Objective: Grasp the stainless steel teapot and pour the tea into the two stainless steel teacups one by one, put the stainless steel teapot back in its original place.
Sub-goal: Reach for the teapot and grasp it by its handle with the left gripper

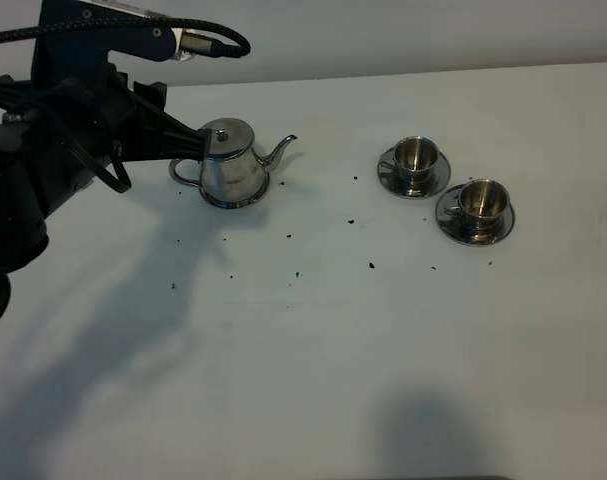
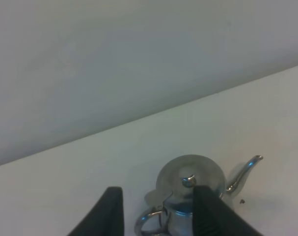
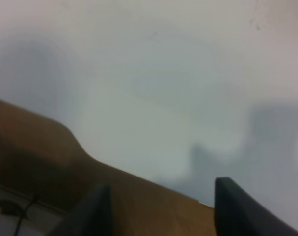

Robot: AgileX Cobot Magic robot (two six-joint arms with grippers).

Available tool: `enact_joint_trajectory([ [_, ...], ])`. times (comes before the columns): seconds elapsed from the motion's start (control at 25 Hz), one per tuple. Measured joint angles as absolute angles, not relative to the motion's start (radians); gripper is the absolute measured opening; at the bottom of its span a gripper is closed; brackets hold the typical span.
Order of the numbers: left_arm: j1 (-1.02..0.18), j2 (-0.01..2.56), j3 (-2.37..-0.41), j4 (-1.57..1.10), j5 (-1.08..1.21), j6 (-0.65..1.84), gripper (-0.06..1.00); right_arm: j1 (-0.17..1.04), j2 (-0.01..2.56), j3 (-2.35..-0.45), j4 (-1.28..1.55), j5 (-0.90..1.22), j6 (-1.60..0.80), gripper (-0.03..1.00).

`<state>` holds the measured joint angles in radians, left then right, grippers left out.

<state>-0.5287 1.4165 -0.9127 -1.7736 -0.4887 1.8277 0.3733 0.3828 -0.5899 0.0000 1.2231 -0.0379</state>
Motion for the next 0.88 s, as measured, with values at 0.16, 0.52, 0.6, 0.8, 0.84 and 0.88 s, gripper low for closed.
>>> enact_joint_trajectory([
  [0.16, -0.529, 1.416, -0.913, -1.774, -0.467, 1.828, 0.37, 0.373, 0.293, -0.541, 0.0, 1.198, -0.048, 0.45],
  [0.52, -0.529, 1.416, -0.913, -1.774, -0.399, 1.827, 0.37, 0.373, 0.245, -0.498, 0.0, 1.084, -0.087, 0.45],
  [0.6, -0.529, 1.416, -0.913, -1.774, -0.397, 1.827, 0.37, 0.373, 0.245, -0.497, 0.0, 1.079, -0.09, 0.45],
  [0.8, -0.529, 1.416, -0.913, -1.773, -0.396, 1.826, 0.37, 0.373, 0.245, -0.495, 0.0, 1.075, -0.091, 0.45],
  [0.84, -0.529, 1.416, -0.913, -1.772, -0.396, 1.826, 0.37, 0.373, 0.245, -0.495, 0.0, 1.075, -0.091, 0.45],
  [0.88, -0.529, 1.416, -0.913, -1.769, -0.395, 1.826, 0.37, 0.373, 0.245, -0.495, 0.0, 1.075, -0.091, 0.45],
])
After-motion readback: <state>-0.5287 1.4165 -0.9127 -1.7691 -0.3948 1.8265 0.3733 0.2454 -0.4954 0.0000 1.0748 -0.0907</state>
